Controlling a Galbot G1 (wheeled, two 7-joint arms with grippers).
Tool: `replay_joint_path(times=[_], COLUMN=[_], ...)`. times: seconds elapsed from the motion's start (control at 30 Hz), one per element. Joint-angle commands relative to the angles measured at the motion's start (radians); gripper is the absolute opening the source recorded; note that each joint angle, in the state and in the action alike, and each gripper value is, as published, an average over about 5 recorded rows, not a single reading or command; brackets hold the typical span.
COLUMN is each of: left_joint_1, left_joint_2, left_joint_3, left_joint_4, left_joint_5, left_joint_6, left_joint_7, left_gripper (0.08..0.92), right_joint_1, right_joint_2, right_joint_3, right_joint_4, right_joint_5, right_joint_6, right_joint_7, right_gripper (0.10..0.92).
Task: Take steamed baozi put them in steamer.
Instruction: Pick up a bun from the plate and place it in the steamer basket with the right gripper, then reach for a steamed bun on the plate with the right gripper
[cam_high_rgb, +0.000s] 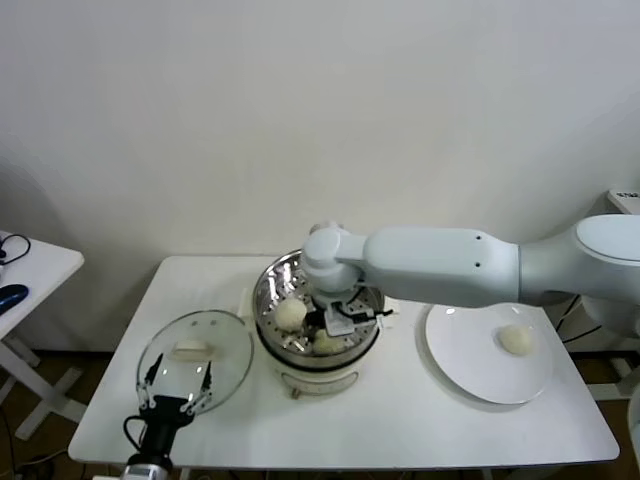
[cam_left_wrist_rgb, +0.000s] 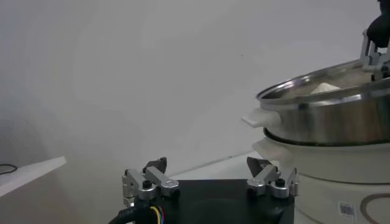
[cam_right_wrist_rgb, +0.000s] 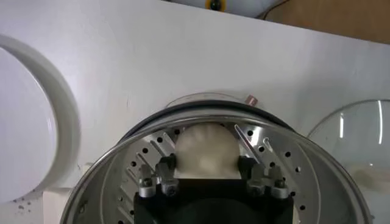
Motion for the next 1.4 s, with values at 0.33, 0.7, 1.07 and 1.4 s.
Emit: replay_joint_path(times=[0.33, 0.7, 1.07, 1.4], left_joint_1=[0.006, 0.0, -0.02, -0.052], left_joint_2=[-0.003, -0.006, 0.002, -0.007], left_joint_3=[0.0, 0.0, 0.008, 0.052], left_joint_4=[-0.001, -0.012, -0.026, -0.039], left_joint_5=[0.006, 0.002, -0.011, 0.009], left_joint_6=[-0.002, 0.005, 0.002, 0.017], left_joint_7=[-0.001, 0.001, 0.005, 0.021], left_gripper=[0.823, 0.823, 0.823, 0.823], right_joint_1=[0.001, 0.105, 0.321, 0.119], right_joint_2=[-0.012, -0.164, -0.557, -0.811], right_joint_3=[0.046, 0.149, -0.077, 0.028], right_joint_4=[-0.003, 0.008, -0.116, -0.225], right_joint_5=[-0.061, 0.039, 0.643, 0.514], right_joint_6=[0.079, 0.031, -0.371, -0.379], right_joint_7=[-0.002, -0.008, -0.04, -0.086], right_gripper=[0.823, 0.823, 0.823, 0.823])
